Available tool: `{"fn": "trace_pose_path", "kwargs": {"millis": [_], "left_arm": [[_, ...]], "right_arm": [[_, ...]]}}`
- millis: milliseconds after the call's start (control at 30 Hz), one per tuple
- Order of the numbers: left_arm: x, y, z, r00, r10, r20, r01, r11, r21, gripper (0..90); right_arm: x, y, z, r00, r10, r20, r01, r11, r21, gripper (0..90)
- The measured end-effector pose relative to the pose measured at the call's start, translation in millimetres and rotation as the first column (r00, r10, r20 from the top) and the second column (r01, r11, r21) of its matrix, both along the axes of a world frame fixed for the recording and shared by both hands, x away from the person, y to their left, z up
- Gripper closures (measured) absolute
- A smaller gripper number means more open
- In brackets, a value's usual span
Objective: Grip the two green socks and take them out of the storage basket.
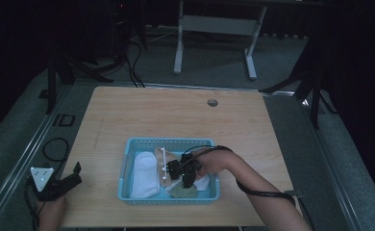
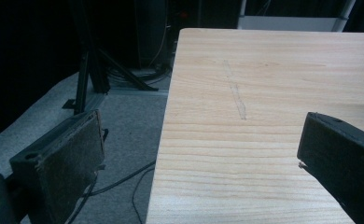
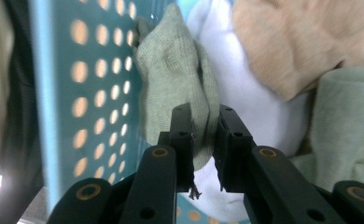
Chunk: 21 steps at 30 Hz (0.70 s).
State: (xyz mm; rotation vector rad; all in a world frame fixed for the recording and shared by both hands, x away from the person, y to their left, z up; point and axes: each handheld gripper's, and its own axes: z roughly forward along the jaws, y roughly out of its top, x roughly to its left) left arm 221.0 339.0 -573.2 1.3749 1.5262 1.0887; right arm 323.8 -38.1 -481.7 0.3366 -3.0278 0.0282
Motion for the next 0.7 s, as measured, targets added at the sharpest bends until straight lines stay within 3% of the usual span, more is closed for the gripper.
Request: {"fn": "trace_pose_path", "kwargs": {"millis": [367, 500, 533, 700], "left_arm": [[0.4, 0.1, 0.0, 1.0000, 0.002, -0.002, -0.002, 1.0000, 0.000, 0.7], [0.4, 0.1, 0.0, 1.0000, 0.003, -0.002, -0.003, 1.0000, -0.001, 0.7], [0.4, 0.1, 0.0, 1.0000, 0.003, -0.002, -0.003, 1.0000, 0.000, 0.7], [0.5, 0.2, 0.0, 1.0000, 0.004, -0.003, -0.004, 1.0000, -0.001, 0.7]], "right_arm": [[-6.0, -4.0, 38.0, 0.9993, -0.005, 0.037, 0.004, 0.9994, 0.034, 79.7], [-5.8, -8.5, 55.8, 0.9976, -0.018, 0.066, 0.015, 0.9986, 0.050, 79.7], [-5.7, -12.1, 66.8, 0.9966, -0.025, 0.078, 0.020, 0.9980, 0.060, 79.7], [-5.3, -20.0, 83.3, 0.9945, -0.042, 0.096, 0.034, 0.9964, 0.077, 79.7]]}}
